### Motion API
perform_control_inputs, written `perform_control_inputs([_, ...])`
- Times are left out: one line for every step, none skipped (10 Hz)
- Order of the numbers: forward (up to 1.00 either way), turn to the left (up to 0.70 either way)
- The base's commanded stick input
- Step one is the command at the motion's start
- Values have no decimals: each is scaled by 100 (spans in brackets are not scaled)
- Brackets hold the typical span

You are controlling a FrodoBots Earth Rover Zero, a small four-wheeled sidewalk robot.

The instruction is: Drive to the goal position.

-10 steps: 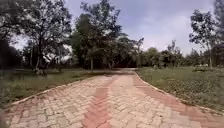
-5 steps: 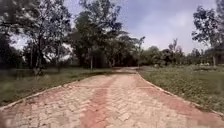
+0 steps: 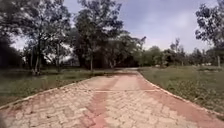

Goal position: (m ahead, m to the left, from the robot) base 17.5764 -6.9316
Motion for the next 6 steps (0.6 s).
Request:
perform_control_inputs([70, 0])
perform_control_inputs([70, 0])
perform_control_inputs([70, 0])
perform_control_inputs([70, 0])
perform_control_inputs([70, 0])
perform_control_inputs([70, 0])
